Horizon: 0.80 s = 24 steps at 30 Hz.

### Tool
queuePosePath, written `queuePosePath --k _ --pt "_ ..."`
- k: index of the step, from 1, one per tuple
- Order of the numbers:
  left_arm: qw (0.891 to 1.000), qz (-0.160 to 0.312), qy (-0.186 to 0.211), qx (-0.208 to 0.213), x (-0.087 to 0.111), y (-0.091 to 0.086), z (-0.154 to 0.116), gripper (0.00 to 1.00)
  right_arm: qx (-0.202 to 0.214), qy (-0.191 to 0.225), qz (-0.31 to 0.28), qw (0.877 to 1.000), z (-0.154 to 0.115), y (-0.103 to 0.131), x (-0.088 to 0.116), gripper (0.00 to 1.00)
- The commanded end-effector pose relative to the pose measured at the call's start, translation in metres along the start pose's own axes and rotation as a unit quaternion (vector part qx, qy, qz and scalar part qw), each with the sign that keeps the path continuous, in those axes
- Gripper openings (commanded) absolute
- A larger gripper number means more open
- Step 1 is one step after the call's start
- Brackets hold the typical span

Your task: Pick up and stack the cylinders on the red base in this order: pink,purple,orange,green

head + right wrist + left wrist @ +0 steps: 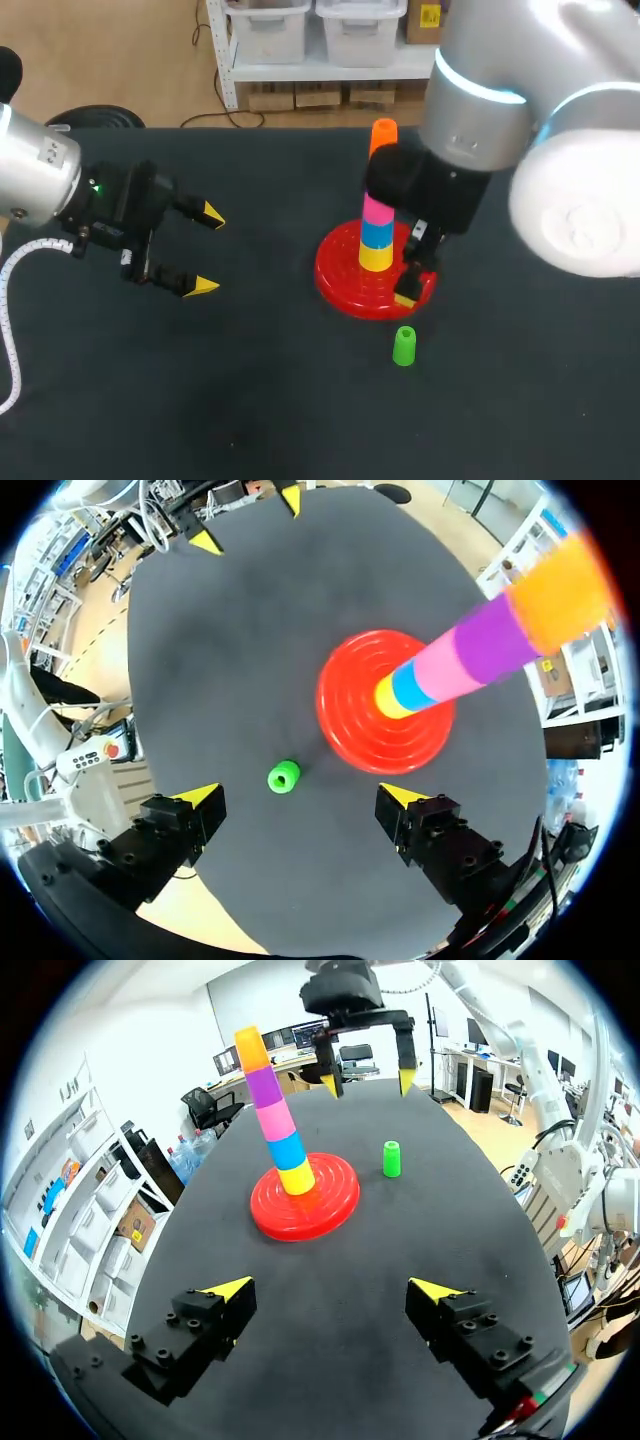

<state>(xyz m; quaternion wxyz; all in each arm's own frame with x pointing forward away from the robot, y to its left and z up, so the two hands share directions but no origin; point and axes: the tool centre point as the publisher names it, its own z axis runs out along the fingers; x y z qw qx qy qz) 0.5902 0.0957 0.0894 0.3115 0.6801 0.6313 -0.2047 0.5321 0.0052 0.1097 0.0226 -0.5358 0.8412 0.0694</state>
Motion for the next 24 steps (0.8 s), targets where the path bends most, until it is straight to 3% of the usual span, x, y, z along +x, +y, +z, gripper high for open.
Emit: queuePosePath --k 1,24 --pt "1.0 0.001 -0.001 0.0 0.001 0.001 0.0 1.0 -0.005 0.027 0.006 1.0 0.014 -0.003 -0.01 1.0" --pt "1.0 0.001 -0.001 0.0 0.001 0.001 0.0 1.0 -0.012 0.045 0.033 0.998 0.057 0.018 0.009 1.0"
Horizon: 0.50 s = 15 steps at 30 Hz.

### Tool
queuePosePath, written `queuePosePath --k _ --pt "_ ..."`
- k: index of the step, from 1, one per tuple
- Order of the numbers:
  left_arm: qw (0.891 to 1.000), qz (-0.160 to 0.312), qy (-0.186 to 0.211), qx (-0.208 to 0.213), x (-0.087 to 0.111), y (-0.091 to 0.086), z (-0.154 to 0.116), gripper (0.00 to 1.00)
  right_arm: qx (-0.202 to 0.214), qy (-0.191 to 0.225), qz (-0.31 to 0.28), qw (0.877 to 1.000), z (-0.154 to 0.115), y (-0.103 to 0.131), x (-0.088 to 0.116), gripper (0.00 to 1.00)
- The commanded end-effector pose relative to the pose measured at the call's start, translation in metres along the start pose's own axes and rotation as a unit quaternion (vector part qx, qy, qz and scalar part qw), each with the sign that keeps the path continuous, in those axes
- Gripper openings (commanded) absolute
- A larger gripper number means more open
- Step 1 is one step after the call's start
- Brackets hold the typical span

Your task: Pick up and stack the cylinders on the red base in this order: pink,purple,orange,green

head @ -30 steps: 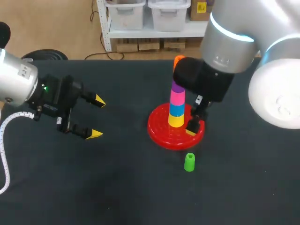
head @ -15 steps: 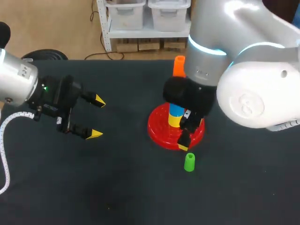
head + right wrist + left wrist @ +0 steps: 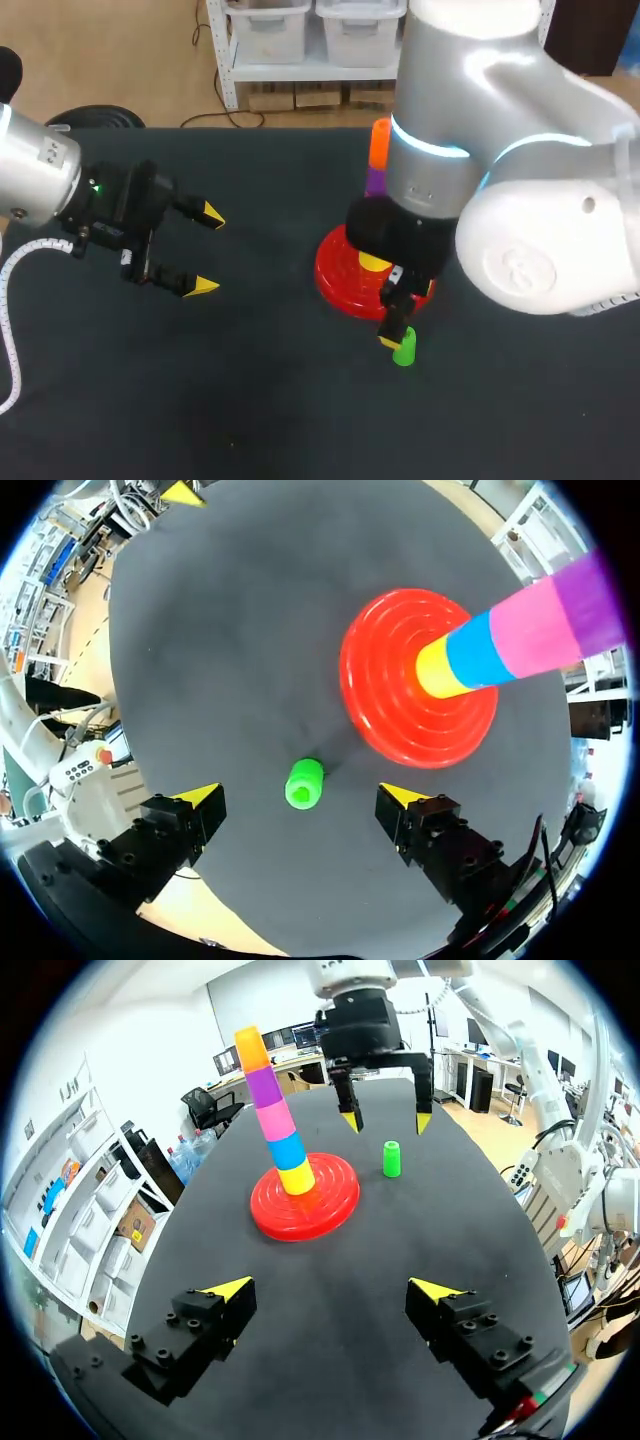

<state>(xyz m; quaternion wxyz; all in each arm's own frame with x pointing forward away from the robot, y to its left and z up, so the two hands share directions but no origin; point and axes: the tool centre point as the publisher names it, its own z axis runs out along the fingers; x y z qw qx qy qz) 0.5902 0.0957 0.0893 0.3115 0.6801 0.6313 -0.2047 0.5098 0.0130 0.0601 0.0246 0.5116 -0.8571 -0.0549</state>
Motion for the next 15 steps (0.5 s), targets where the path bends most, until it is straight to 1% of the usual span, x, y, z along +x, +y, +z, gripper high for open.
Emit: queuePosePath --k 1,15 --pt "1.0 0.001 -0.001 0.0 0.001 0.001 0.0 1.0 -0.001 -0.001 0.001 1.0 0.008 -0.002 0.0 1.0" --pt "1.0 0.001 -0.001 0.0 0.001 0.001 0.0 1.0 -0.013 0.016 -0.019 1.0 0.032 0.003 0.001 1.0"
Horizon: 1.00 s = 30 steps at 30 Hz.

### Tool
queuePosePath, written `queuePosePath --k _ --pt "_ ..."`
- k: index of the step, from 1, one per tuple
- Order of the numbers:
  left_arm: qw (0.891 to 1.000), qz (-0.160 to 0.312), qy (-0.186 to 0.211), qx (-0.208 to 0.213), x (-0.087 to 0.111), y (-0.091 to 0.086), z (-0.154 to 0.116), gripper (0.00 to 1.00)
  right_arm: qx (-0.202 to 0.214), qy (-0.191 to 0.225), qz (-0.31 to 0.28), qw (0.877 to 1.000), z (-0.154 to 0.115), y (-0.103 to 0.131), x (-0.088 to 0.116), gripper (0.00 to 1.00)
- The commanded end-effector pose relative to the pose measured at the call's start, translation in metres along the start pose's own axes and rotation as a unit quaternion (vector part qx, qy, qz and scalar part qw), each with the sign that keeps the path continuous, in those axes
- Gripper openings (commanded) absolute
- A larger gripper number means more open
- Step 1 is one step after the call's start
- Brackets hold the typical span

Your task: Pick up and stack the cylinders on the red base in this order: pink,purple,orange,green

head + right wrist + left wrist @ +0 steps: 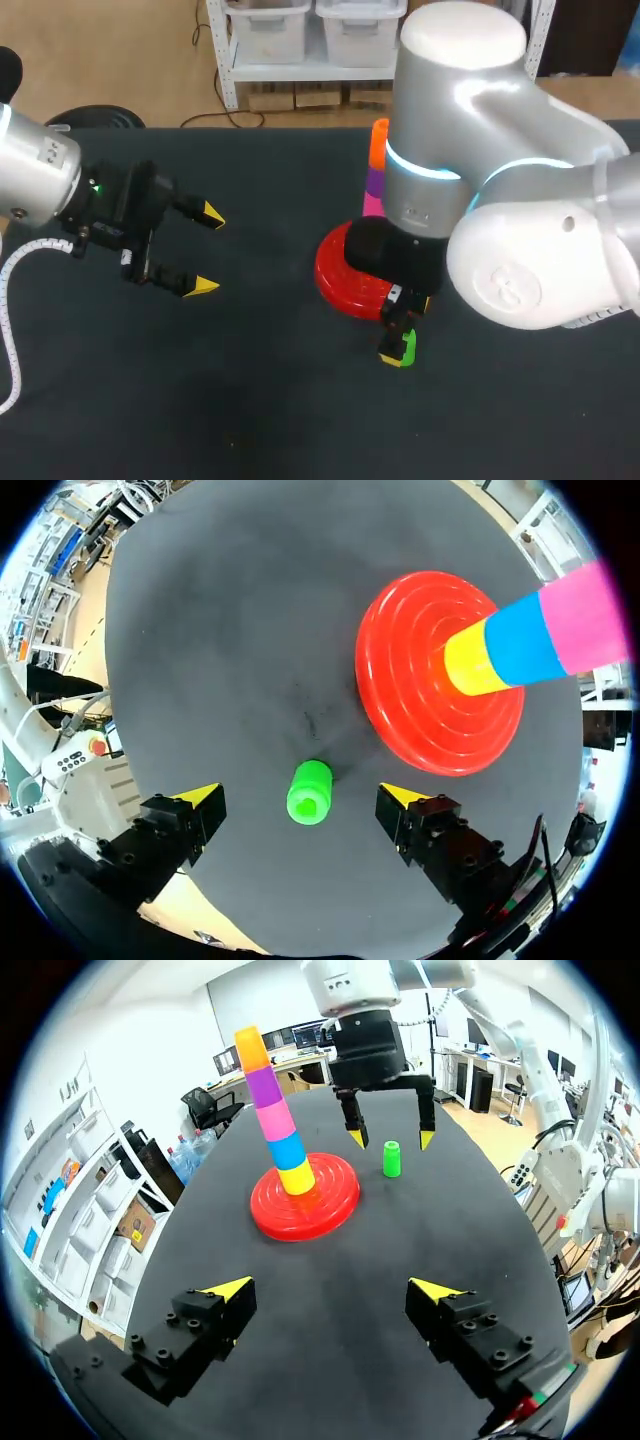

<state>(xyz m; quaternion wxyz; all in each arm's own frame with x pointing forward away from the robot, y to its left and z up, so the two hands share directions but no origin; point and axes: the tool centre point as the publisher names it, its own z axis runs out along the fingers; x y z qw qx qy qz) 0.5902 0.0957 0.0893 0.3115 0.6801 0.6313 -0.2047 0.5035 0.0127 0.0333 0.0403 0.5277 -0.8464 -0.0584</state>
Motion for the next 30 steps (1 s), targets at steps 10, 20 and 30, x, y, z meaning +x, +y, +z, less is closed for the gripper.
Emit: queuePosePath --k 10,20,30 --pt "1.0 0.001 -0.001 0.0 0.001 0.001 0.0 1.0 -0.007 0.01 0.005 1.0 0.013 0.002 0.003 1.0" --pt "1.0 0.001 -0.001 0.0 0.001 0.001 0.0 1.0 -0.011 0.008 0.003 1.0 0.017 0.002 0.003 1.0" --pt "1.0 0.001 -0.001 0.0 0.001 0.001 0.0 1.0 -0.011 0.011 0.004 1.0 0.019 0.002 0.002 0.78"
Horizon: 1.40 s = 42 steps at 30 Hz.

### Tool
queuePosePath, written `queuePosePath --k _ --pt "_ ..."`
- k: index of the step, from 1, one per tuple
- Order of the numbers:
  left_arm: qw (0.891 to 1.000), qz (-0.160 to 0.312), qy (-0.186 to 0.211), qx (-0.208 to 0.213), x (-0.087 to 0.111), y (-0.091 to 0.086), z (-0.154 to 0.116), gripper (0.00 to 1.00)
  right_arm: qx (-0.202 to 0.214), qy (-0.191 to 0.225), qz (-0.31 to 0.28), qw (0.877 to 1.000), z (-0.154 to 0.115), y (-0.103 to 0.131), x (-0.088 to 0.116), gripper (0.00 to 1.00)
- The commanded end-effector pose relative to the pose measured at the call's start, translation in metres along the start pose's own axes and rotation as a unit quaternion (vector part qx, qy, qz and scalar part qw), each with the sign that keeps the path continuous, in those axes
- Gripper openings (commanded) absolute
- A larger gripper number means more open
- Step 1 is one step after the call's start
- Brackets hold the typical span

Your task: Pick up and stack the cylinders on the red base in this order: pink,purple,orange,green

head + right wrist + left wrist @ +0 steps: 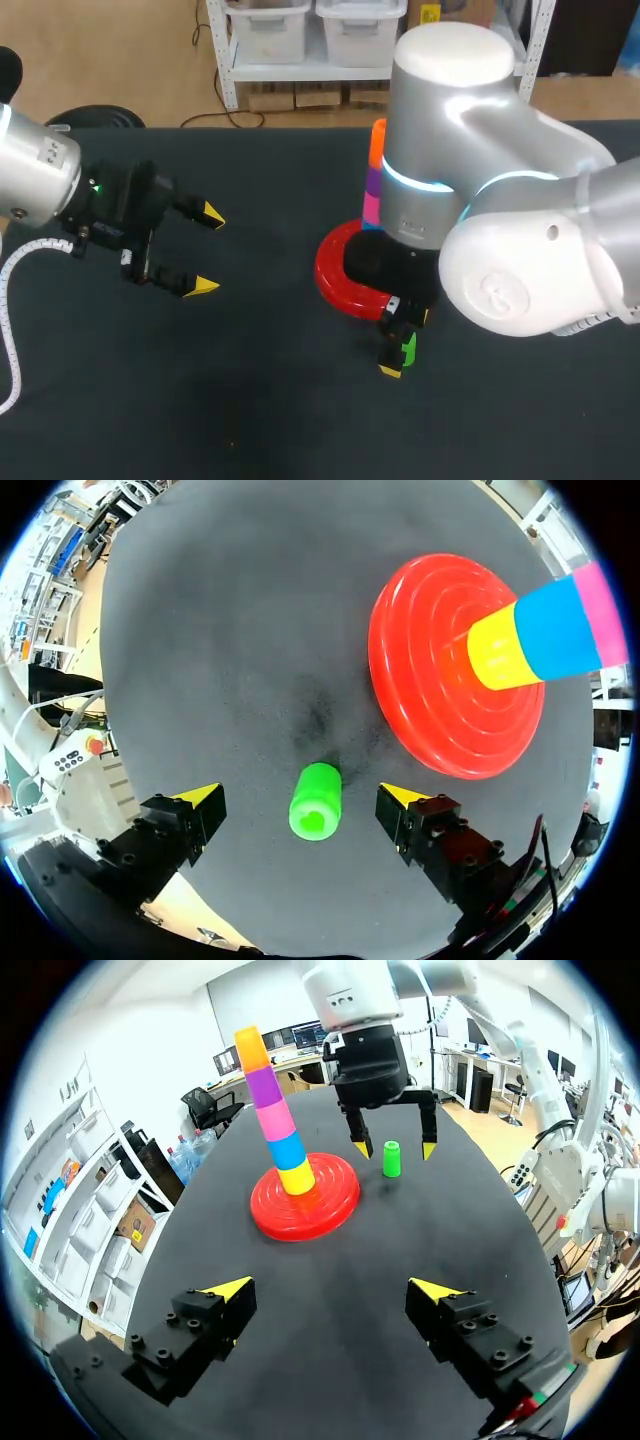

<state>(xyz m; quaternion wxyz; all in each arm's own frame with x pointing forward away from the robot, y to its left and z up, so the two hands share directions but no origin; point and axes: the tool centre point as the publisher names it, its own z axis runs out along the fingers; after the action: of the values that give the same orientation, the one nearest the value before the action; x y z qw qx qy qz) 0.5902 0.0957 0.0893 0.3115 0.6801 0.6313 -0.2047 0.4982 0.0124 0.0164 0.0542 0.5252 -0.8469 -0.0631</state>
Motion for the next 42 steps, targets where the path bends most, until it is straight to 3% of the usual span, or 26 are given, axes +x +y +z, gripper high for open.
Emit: queuePosePath --k 1,2,33,38,42 --pt "1.0 0.001 -0.001 0.0 0.001 0.001 0.0 1.0 0.0 0.003 0.002 1.0 0.002 0.0 0.0 0.16" --pt "1.0 0.001 -0.001 0.0 0.001 0.001 0.0 1.0 0.0 0.004 0.002 1.0 0.002 -0.001 0.0 0.0" --pt "1.0 0.001 -0.001 0.0 0.001 0.001 0.0 1.0 -0.002 -0.001 0.002 1.0 -0.005 -0.001 0.0 0.0" --pt "1.0 0.001 -0.001 0.0 0.001 0.001 0.0 1.0 0.001 -0.015 0.002 1.0 -0.018 0.001 0.002 0.0" --pt "1.0 0.001 -0.001 0.0 0.001 0.001 0.0 1.0 0.014 -0.03 0.002 0.999 -0.045 0.0 0.008 0.0"
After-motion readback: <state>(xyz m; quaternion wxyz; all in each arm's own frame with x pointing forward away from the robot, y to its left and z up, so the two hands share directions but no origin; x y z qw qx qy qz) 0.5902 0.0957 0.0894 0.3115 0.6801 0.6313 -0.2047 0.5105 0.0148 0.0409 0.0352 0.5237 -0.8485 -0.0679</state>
